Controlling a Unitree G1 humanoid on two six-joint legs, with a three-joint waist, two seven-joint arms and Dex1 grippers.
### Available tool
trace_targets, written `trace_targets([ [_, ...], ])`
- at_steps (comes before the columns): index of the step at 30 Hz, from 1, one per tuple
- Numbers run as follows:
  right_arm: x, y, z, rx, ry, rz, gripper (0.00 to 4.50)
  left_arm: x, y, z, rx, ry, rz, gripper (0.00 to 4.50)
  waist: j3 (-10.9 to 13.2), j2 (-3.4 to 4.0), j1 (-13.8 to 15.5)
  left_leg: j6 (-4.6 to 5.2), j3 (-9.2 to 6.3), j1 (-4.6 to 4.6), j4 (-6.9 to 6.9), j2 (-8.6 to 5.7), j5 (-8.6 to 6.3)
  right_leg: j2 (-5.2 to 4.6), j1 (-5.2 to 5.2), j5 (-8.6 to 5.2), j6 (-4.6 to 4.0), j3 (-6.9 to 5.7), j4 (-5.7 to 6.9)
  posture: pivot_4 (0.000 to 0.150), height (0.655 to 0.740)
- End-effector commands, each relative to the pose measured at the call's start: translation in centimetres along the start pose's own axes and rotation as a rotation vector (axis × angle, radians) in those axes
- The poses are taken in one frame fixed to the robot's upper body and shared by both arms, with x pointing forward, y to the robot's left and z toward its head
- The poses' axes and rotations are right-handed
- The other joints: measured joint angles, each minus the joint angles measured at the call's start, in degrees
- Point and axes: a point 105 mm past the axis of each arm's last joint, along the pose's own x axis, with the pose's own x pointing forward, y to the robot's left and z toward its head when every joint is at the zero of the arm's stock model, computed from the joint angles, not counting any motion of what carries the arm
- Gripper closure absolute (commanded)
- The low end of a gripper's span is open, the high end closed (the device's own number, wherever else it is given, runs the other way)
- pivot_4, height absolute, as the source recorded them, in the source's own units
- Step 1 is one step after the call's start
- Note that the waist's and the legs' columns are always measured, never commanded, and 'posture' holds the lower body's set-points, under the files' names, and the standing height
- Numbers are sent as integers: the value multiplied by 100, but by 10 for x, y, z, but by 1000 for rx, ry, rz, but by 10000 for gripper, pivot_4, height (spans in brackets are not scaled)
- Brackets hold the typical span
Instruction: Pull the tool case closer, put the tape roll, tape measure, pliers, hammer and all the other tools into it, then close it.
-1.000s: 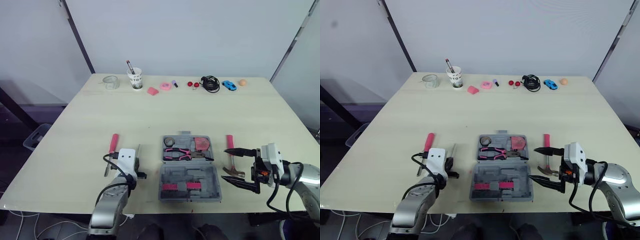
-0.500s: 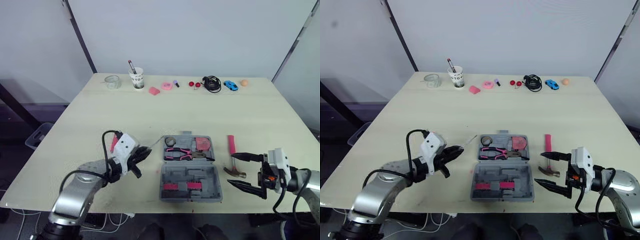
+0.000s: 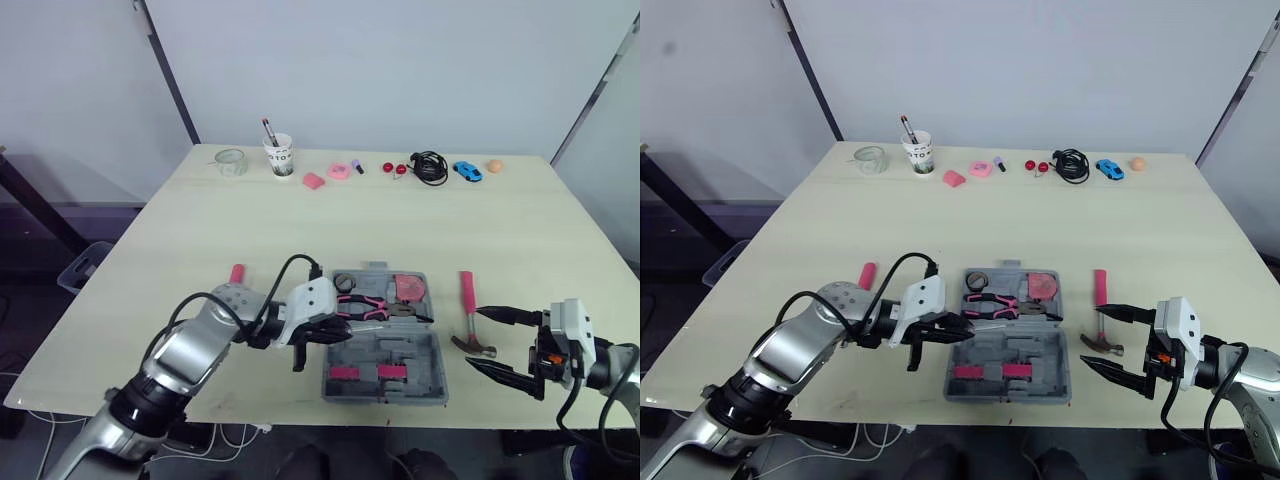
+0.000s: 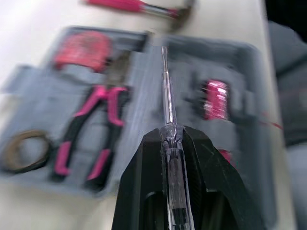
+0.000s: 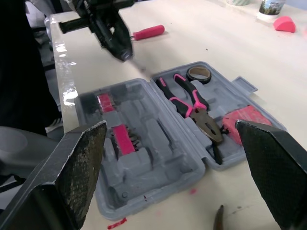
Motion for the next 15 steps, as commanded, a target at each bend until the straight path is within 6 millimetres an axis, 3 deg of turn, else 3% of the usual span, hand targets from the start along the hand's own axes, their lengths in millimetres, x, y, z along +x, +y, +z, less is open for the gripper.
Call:
trace_targets([
  [1, -4, -1, 6, -41, -15, -15, 0, 9, 11, 2, 31, 44, -29, 44640, 0, -1, 2, 0, -2, -1, 0, 0, 0, 1, 0, 0, 0, -1, 0, 1500, 7400],
  [15, -1, -1, 8, -54, -26, -29, 0, 34, 23, -5, 44, 215, -134, 44640, 1, 0, 3, 1, -9, -7, 5, -1, 0, 11, 1, 11, 21, 7, 1, 1500, 7400],
])
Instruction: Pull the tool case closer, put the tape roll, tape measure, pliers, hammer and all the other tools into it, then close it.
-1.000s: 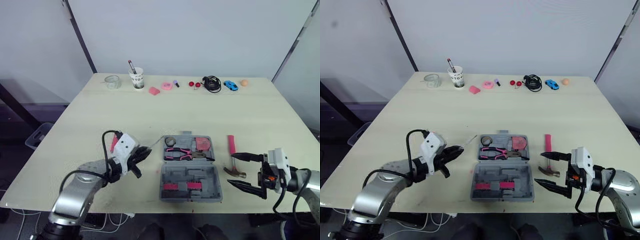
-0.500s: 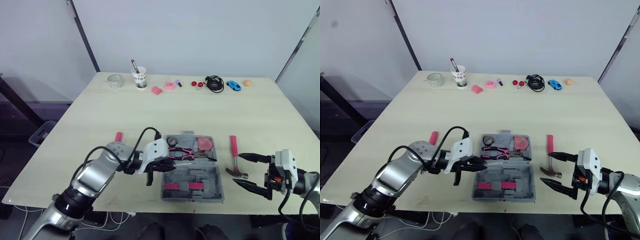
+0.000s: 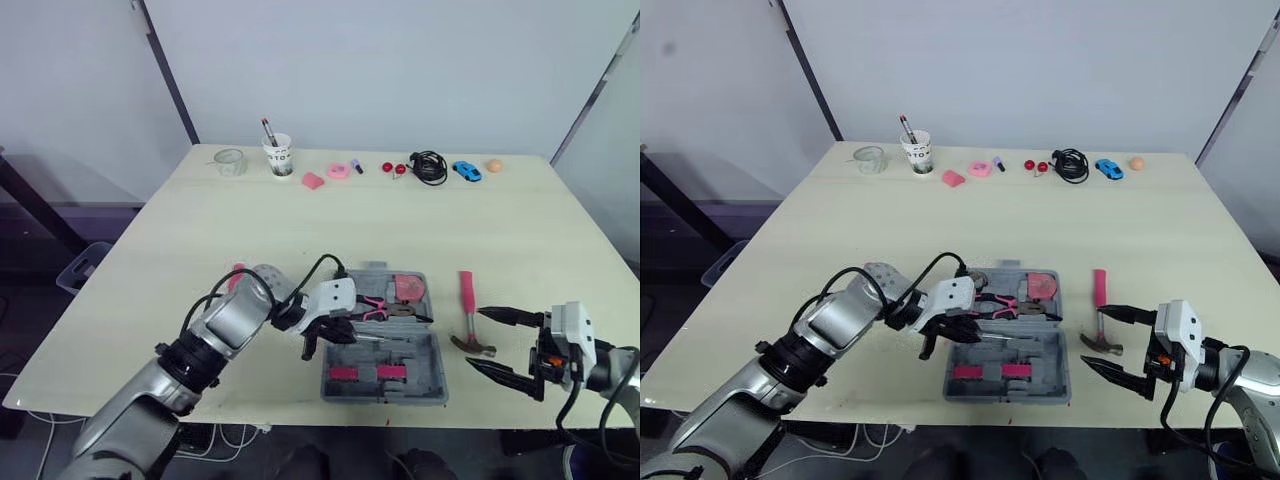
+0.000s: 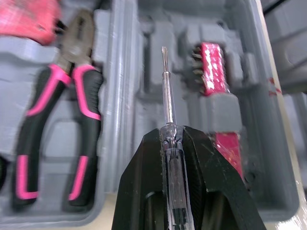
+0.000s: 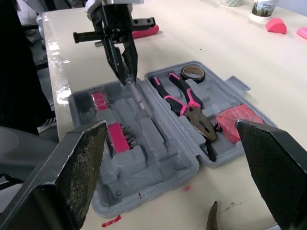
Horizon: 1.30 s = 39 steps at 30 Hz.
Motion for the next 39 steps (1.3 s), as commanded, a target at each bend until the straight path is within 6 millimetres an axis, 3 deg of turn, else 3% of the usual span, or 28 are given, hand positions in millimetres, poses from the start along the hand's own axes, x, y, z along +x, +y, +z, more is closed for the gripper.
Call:
trace_targets([
  [1, -2, -1, 8, -37, -23, -6, 0, 6, 6, 5, 19, 36, 14, 44640, 0, 0, 4, 0, -1, 0, 0, 0, 0, 0, 1, 0, 0, 0, 0, 1500, 7400],
  [11, -5, 0, 3, -31, -17, -14, 0, 15, 14, 17, 41, 21, 48, 44640, 0, 0, 0, 0, -4, -1, 0, 0, 0, 2, 1, 0, 0, -1, 0, 1500, 7400],
  [18, -3, 0, 1, -34, -16, -13, 0, 16, 18, 16, 39, 35, 65, 44640, 0, 0, -2, 0, -5, -1, 1, 0, 0, 2, 1, 0, 1, -1, 0, 1500, 7400],
  [39, 1, 5, 0, -35, -22, -11, 0, 39, 12, 20, 94, 66, 23, 44640, -1, 2, 3, 0, -5, 0, 3, 0, 0, 3, 4, 1, 1, -1, 1, 1500, 7400],
])
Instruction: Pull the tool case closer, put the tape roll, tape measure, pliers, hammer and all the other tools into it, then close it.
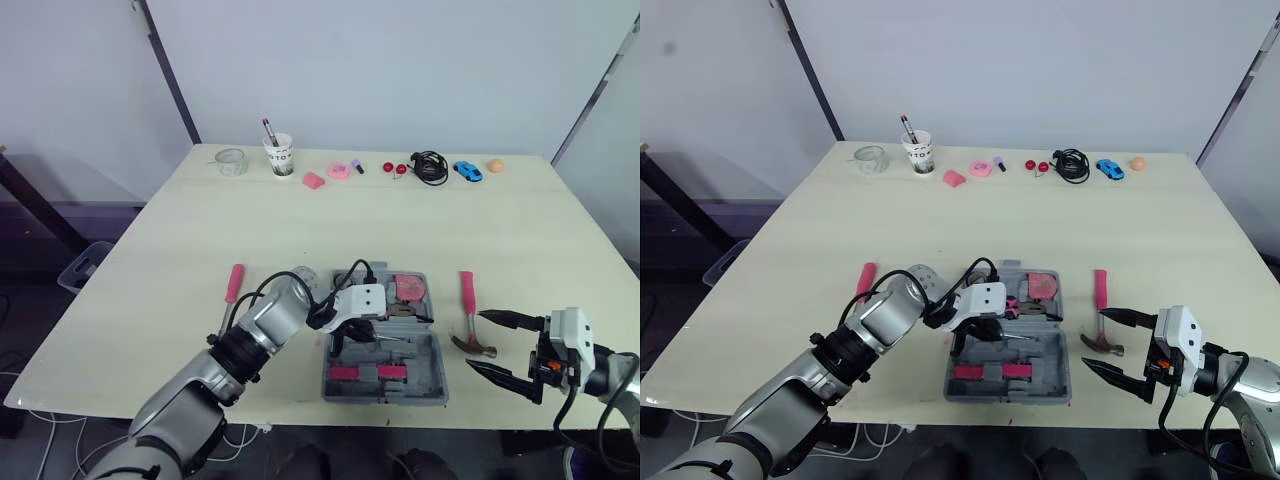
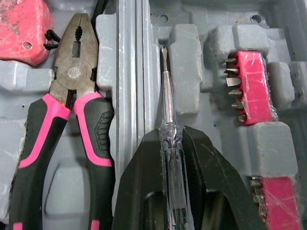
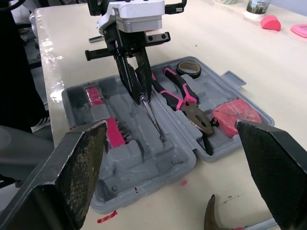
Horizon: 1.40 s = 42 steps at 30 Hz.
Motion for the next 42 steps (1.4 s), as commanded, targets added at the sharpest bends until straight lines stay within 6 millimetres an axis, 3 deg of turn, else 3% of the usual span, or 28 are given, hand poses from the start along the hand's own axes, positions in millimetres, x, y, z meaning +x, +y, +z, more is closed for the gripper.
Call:
trace_targets([
  [1, 2, 3, 9, -34, -20, 10, 0, 2, 1, 5, 41, 8, -5, 44640, 0, 1, 1, 0, 0, 0, 0, 0, 0, 0, 0, 0, 0, 0, 0, 1500, 7400],
  [10, 4, 5, 9, -32, -19, 9, 0, 3, 3, 2, 59, 15, -3, 44640, -2, 3, 4, 0, -4, 0, 3, -3, 0, 0, 3, 0, 0, 2, 0, 1500, 7400],
  [11, 4, 5, 9, -32, -19, 9, 0, 2, 3, 2, 69, 15, 4, 34606, -2, 3, 4, 0, -4, 0, 3, -3, 0, 0, 3, 0, 0, 2, 1, 1500, 7400],
  [13, 4, 5, 9, -33, -18, 9, 0, 2, 6, 2, 89, 19, 24, 28563, -2, 3, 7, 0, -4, 0, 3, -3, 0, 1, 4, 0, 0, 2, 1, 1500, 7400],
  [15, 4, 4, 9, -33, -16, 9, 0, 0, 7, 2, 109, 22, 38, 17851, -2, 3, 6, 1, -6, 0, 5, -7, 1, 1, 4, 0, 0, 8, 2, 1500, 7400],
  [16, 4, 4, 9, -34, -15, 7, 0, -1, 6, 2, 111, 20, 38, 15058, -1, 3, 2, 1, -6, 0, 8, -8, 1, 1, 5, 0, 0, 11, 4, 1500, 7400],
  [28, 6, 3, 11, -38, -16, 8, 0, -22, 6, 20, 94, -71, 40, 15058, -1, 4, -6, 1, -9, 0, 11, -8, 1, 8, 3, 0, 0, 16, 12, 1500, 7400],
  [32, 6, 3, 11, -37, -18, 8, 0, -37, 16, 31, 60, -234, 65, 15058, 0, 4, -6, 1, -10, 0, 11, -7, 1, 8, 3, 0, 0, 16, 12, 1500, 7400],
  [38, 6, 2, 11, -36, -18, 8, 0, -45, 22, 30, 25, -376, 63, 15058, -1, 4, -5, 1, -9, 1, 11, -7, 1, 8, 3, 0, 0, 15, 12, 1500, 7400],
  [42, 6, 1, 12, -38, -18, 10, 0, -40, 23, 26, 17, -452, 63, 27555, -1, 4, -5, 1, -8, 1, 11, -7, 1, 8, 4, 0, 0, 15, 13, 1500, 7400],
])
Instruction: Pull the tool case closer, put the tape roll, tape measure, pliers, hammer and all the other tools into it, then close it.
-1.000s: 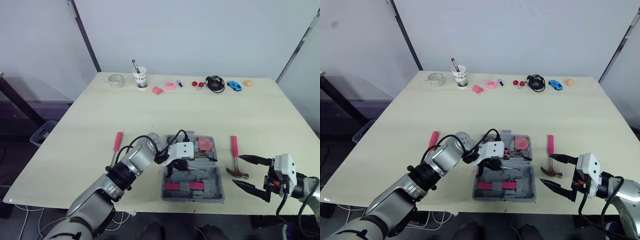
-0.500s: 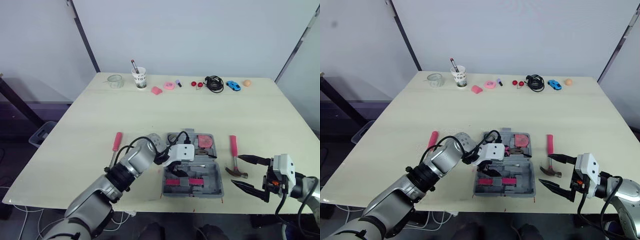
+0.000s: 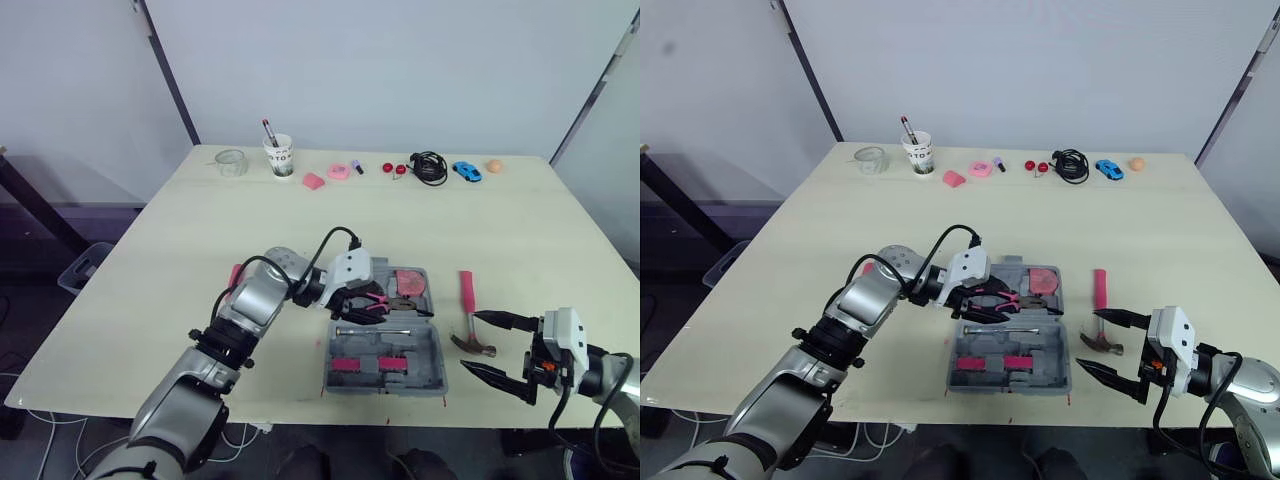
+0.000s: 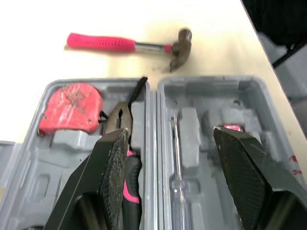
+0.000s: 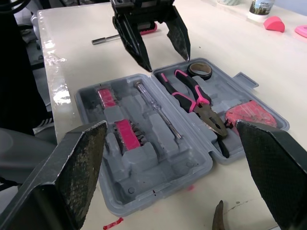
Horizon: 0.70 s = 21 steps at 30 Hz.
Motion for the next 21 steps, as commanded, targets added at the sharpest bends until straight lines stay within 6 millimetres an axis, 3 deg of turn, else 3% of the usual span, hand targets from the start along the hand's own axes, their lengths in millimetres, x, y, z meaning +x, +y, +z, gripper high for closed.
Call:
trace_targets([
  [1, 0, -2, 9, -38, -16, 5, 0, 1, 1, 2, 7, -81, -3, 32724, 0, 0, 0, 0, 0, 0, 0, 0, 0, 0, 0, 0, 0, 0, 0, 1500, 7400],
  [2, 0, -2, 10, -39, -15, 5, 0, 2, 0, -2, 8, -78, -6, 38830, 0, 0, 0, 0, 0, 0, 0, 0, 0, 0, 0, 0, 0, 0, 0, 1500, 7400],
  [4, 0, -3, 10, -39, -14, 5, 0, 5, 0, -17, 26, -26, -18, 44538, 0, 0, 1, 0, 0, -1, 0, 0, 0, 0, 0, 0, 0, 0, 0, 1500, 7400],
  [15, -3, -3, 10, -42, -5, 0, 0, 23, -10, -54, 40, 72, -87, 44538, 0, 0, 2, 0, -2, -3, 0, 0, 0, 2, 0, 0, 0, 0, -1, 1500, 7400],
  [21, -5, -2, 8, -45, 6, 0, 0, 28, -15, -82, -41, 158, -62, 44538, -4, 4, 1, 0, -2, 0, 0, 0, 0, 3, 1, 1, 0, 0, 0, 1500, 7400],
])
